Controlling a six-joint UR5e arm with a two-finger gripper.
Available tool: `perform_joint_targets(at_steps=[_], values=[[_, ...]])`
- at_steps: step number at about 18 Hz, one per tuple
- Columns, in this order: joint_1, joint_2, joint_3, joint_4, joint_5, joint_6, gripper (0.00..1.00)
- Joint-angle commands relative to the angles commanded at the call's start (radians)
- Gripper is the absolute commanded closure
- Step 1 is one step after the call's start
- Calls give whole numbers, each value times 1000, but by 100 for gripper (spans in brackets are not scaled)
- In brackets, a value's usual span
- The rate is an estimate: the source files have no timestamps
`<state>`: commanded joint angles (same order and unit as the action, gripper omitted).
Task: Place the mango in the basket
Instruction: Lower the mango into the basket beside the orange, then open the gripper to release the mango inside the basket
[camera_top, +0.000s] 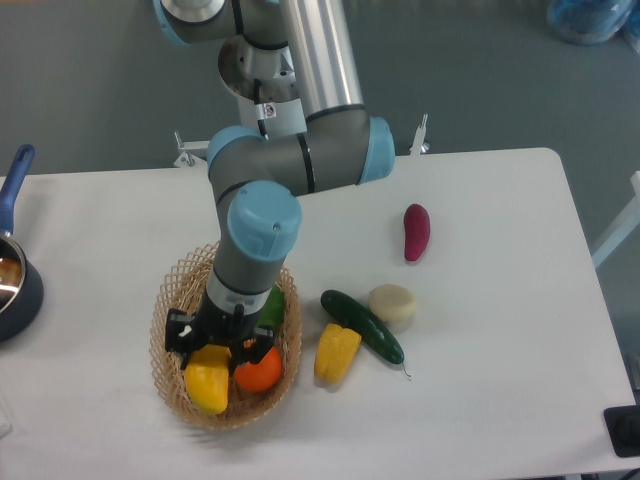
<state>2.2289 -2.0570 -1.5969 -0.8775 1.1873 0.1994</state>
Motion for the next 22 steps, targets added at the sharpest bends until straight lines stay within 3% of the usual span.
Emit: perform_joint_targets(at_steps=[11,14,22], values=[[-9,-25,-2,2,0,0,57],[-9,-26,0,0,0,0,46],[-29,-35,-35,3,2,2,43]])
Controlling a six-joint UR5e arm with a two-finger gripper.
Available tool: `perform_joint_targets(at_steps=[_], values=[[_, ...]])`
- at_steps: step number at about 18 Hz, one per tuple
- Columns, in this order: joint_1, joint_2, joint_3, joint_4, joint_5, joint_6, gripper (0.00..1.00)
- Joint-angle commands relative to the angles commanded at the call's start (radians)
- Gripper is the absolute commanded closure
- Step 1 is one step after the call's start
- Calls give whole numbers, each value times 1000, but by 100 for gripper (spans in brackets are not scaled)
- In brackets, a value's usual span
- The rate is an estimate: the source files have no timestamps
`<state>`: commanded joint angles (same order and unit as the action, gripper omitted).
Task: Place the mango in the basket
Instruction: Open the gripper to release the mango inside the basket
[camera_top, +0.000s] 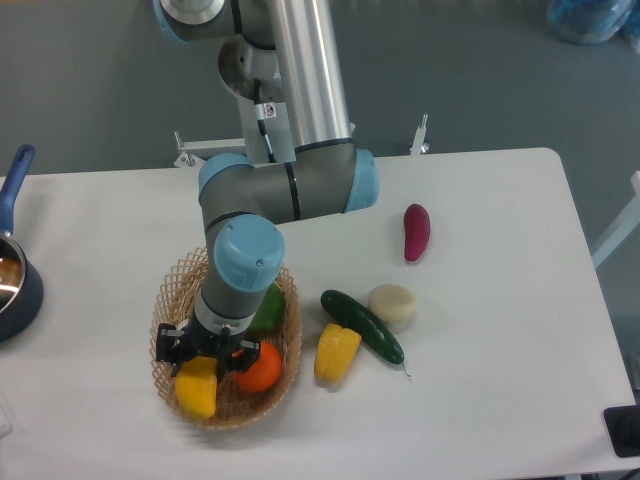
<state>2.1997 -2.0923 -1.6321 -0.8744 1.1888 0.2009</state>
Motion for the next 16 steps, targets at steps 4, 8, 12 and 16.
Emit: perform_joint_targets(at_steps=[4,8,12,16], values=[[-12,0,-8,2,43,9,23],[-12,6,6,2,43,8,0],[-6,55,17,-3,43,11,0],[26,138,23,-6,49,32,0]])
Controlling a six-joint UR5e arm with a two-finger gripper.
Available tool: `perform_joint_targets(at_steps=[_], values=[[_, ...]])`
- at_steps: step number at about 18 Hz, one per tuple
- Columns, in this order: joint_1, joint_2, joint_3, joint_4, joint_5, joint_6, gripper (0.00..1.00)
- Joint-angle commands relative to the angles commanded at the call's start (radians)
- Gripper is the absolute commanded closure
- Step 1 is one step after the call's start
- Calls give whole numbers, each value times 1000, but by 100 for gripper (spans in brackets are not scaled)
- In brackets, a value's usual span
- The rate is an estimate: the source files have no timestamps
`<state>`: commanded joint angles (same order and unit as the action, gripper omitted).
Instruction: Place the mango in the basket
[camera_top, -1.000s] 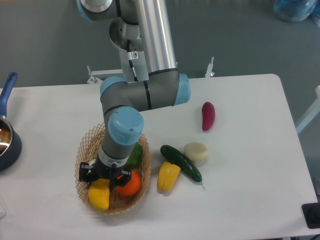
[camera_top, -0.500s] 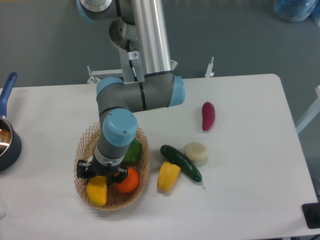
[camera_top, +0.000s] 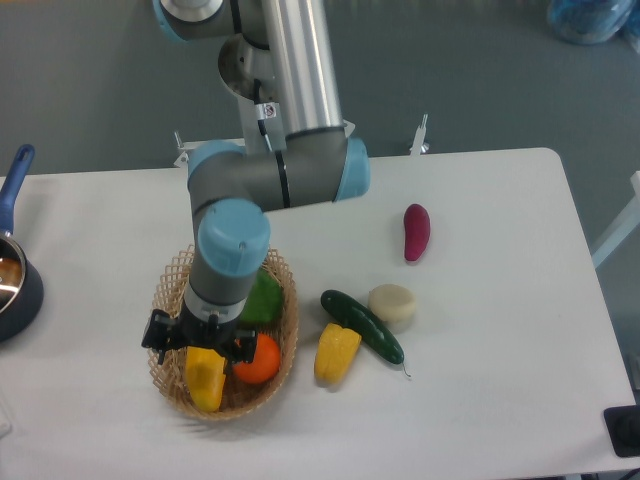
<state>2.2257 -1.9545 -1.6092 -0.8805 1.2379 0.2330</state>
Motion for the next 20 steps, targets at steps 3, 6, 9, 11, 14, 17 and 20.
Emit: perform_joint_targets(at_steps=[3,6,9,11,14,17,20], values=[[18,87,15,2,176,87,0],[51,143,47,-3,369,271,0],[133,181,72,-9,399,399,0],[190,203,92,-20,399,489,0],[284,255,86,-98,397,703,0],[363,301,65,-150,391,977,0],[405,328,29,-150,382,1058,0]])
